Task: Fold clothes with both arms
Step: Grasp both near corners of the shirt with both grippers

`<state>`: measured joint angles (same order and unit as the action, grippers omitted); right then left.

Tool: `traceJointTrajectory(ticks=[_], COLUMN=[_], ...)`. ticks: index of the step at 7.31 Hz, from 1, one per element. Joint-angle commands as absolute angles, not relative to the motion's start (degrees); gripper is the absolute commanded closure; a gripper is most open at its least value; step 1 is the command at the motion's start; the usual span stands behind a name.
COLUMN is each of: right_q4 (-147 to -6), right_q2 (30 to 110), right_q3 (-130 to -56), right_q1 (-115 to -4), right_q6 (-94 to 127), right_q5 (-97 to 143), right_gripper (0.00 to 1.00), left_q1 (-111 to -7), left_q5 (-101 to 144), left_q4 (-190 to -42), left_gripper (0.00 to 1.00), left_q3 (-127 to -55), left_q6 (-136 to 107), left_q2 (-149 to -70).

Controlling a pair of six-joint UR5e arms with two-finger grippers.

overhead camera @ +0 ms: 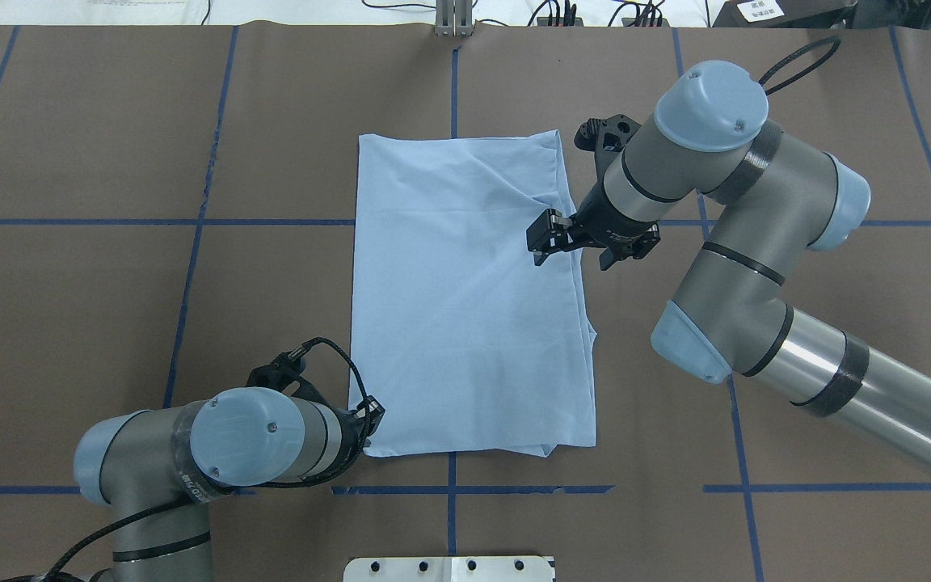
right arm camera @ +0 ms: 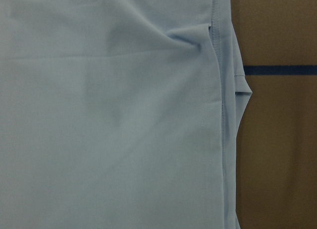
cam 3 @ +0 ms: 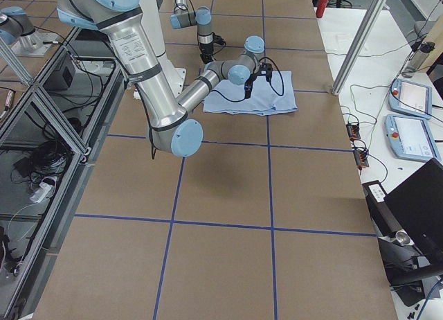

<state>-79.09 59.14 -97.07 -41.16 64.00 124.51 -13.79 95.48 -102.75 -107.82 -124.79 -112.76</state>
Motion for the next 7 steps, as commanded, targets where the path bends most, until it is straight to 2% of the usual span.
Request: traceJointTrajectory(ticks=[1,3,5,7], right_q4=[-78.9,-78.9,-79.3,-92.4], right_q2=[59.2,60.5,67.8,67.8], right_q3=[-98.1,-101.8,-109.8,-113.6], right_q1=[-39.6,-32.3,-23.5,-16.4], right_q6=[71.8,87.1,99.2,102.9], right_q5=[123.8,117.3,109.5,103.0], right_gripper=[0.00,0.00,0.00,0.00], left_q1=[-13.5,-12.6,-12.4,-12.1], left_q5=[95.5,95.9,96.3,96.4], left_q4=[-96.2,-94.8,-94.9,-95.1], left_gripper=[1.00,1.00,1.00,1.00], left_q3=[-113.5,-114.9,-114.5,-114.3], left_q6=[-118.9,-116.6,-116.5,-116.5], left_q2=[-112.4,-112.7,-112.9,-113.2])
